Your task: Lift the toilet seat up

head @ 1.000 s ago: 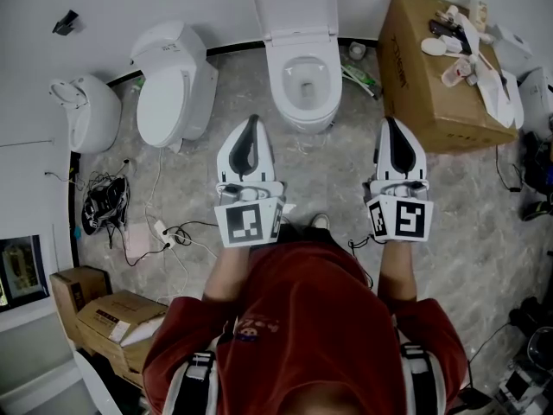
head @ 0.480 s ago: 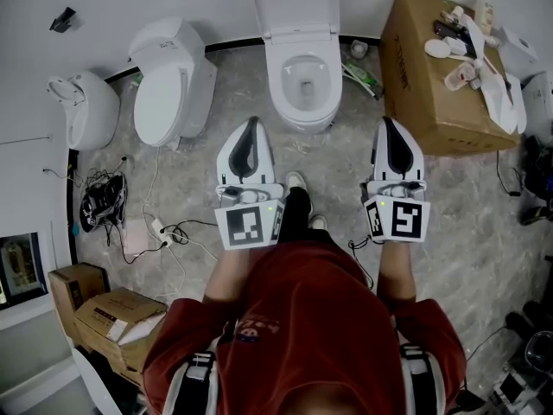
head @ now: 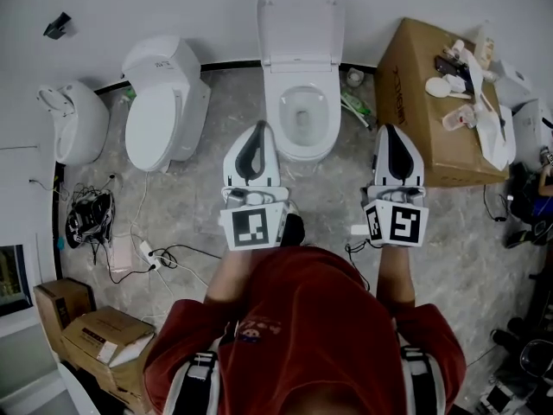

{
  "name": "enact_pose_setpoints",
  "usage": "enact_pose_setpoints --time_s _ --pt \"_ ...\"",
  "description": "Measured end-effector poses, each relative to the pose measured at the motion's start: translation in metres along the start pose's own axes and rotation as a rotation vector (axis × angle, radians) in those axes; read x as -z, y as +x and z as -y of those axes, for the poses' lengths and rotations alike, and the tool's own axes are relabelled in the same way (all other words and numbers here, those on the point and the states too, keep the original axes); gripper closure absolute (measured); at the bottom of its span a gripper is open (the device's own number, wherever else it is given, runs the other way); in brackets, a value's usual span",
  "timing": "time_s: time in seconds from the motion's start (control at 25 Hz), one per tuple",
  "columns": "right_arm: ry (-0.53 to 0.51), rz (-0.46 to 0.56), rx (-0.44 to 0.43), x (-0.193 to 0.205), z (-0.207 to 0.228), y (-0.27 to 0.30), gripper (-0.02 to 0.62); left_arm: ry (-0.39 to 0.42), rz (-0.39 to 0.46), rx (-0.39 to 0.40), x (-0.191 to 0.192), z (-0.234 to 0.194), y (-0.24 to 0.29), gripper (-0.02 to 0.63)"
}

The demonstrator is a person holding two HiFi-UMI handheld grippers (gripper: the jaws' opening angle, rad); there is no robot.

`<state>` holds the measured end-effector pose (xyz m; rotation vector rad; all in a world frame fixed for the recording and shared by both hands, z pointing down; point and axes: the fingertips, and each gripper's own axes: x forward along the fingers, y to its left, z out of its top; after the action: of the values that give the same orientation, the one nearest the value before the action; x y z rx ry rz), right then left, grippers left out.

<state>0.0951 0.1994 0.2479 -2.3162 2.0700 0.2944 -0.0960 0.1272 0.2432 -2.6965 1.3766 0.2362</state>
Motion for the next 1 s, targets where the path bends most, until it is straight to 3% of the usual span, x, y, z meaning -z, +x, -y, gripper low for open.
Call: enact_pose_setpoints --time_s 0.48,1.0 --pt "-0.012 0.014 -0.039 -0.001 -0.034 0.123 0.581 -0.021 -0.012 0.01 0.015 -0.08 0.085 0.595" --pt "-0.004 -0.016 -0.036 0.026 -0.014 0.186 0.58 -0.032 -0.049 0.02 0.045 -0.089 0.153 0.595"
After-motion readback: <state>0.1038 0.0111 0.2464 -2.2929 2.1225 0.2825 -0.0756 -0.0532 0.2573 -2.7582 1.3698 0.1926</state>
